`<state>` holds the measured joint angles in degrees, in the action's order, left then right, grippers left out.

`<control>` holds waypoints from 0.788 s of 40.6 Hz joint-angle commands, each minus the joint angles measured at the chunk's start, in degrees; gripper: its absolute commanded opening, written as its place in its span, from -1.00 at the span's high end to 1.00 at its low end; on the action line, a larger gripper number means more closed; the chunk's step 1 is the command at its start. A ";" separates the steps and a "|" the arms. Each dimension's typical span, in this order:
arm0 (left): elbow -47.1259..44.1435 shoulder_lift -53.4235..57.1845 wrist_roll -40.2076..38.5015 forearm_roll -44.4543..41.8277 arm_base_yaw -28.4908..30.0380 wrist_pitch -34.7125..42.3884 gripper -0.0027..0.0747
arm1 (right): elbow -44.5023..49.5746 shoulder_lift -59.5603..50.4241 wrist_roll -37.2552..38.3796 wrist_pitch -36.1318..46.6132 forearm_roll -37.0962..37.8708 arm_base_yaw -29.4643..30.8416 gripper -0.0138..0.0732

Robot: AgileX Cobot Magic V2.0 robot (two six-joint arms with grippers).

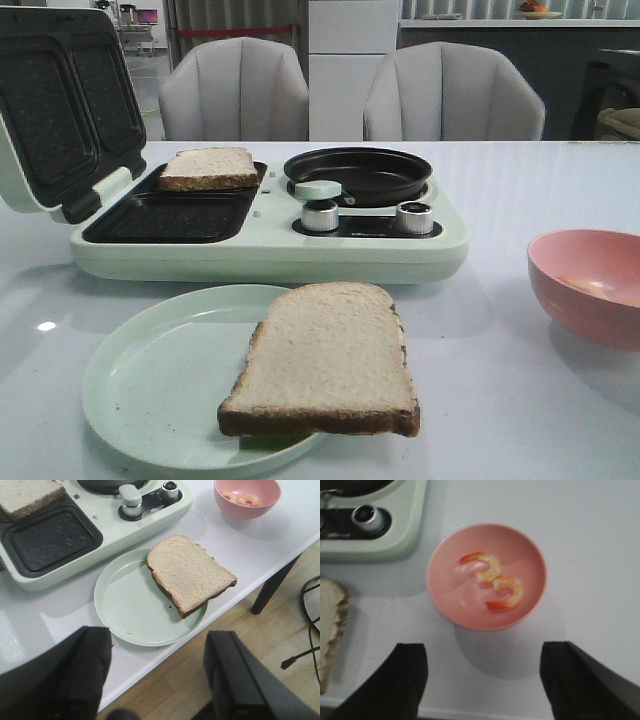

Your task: Make breakfast with bread and shrimp

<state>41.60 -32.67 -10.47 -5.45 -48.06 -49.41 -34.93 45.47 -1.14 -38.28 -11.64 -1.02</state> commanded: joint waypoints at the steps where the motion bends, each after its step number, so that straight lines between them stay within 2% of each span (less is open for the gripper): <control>1: 1.49 -0.07 -0.44 0.12 -0.46 3.78 -0.25 | -1.97 0.09 -5.33 -1.44 -7.62 -2.44 -0.65; 5: 1.49 -0.07 -0.44 0.12 -0.46 3.78 -0.25 | -1.97 0.09 -9.75 -5.28 -15.35 -5.82 -0.65; 11: 1.49 -0.07 -0.44 0.12 -0.46 3.78 -0.25 | -1.94 0.65 -10.52 -7.36 -23.74 -10.79 -0.65; 24: 1.49 -0.07 -0.44 0.12 -0.46 3.86 -0.25 | -1.94 12.13 -10.52 -1.75 -30.53 -19.28 -0.65; 32: 1.49 -0.07 -0.44 0.12 -0.46 3.90 -0.25 | -1.94 22.94 -11.34 2.55 -34.41 -20.34 -0.65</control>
<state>41.60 -32.67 -10.47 -5.45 -48.06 -49.41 -34.93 65.61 -11.02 -39.12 -42.15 -21.25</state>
